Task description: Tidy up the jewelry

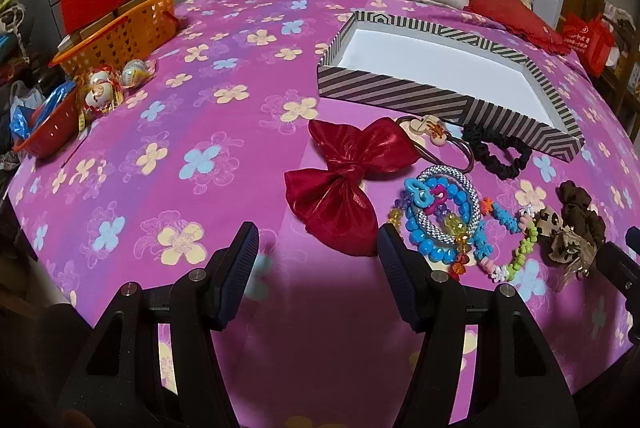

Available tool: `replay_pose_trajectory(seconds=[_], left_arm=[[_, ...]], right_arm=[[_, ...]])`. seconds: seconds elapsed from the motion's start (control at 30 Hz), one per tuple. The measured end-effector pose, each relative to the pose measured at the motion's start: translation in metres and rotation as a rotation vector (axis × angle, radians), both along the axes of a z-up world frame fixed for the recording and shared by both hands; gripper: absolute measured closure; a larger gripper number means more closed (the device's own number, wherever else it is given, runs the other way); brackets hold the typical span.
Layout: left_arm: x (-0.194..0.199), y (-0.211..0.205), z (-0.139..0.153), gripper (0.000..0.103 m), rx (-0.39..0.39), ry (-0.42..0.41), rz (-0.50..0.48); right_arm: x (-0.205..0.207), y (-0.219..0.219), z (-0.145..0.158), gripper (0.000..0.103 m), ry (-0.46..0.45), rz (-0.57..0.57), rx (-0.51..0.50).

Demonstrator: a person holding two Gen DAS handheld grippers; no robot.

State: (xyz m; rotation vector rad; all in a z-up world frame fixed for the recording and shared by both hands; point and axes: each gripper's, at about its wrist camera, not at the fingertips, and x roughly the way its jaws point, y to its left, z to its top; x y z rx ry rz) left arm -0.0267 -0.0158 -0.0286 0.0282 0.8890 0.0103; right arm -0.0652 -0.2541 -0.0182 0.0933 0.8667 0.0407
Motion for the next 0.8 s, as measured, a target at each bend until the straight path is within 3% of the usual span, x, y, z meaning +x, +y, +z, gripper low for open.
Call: replay_pose_trajectory(seconds=[0.17,0.8], left_arm=[[0.0000,0.0001,0.0005,0.041,0.001,-0.001,0.001],[-0.0014,0.0041,0.0004,0.041,-0.010,-0.001,0.007]], right_arm=[[-0.0006,-0.0015,-0.0010,0.001,0.024,-0.008,-0.026],[0.0000,-0.0098,-0.0060,0.001,0.040,-0.032,0.024]])
